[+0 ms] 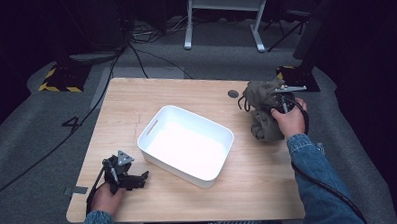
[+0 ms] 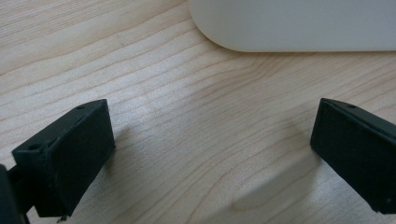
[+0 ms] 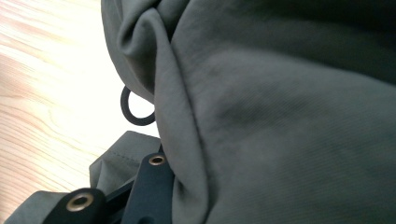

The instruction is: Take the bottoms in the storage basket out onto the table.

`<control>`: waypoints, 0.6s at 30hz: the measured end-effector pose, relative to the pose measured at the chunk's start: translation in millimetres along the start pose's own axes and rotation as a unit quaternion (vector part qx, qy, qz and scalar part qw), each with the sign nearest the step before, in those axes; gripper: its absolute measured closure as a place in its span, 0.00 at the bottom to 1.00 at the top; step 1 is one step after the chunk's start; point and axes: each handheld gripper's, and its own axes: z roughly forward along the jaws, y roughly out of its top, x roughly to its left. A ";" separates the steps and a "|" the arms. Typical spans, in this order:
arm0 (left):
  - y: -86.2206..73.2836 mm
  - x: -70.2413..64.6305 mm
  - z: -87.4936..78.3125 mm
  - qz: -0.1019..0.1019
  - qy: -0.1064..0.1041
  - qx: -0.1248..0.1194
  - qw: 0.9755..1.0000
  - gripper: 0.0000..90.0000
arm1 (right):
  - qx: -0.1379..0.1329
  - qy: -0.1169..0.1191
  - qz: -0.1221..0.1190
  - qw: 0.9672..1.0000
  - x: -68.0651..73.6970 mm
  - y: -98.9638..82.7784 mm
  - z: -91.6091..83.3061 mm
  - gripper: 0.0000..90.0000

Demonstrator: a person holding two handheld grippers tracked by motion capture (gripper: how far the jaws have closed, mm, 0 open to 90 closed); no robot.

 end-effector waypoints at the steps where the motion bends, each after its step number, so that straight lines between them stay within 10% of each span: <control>1: 0.0 0.0 0.0 0.000 0.000 0.000 1.000 0.00 | 0.000 0.000 0.000 1.000 0.0 0.0 0.0 0.76; 18: 0.0 -0.1 0.0 0.000 0.000 0.000 1.000 0.00 | 0.042 0.004 0.018 0.999 -0.4 -27.5 32.4 0.73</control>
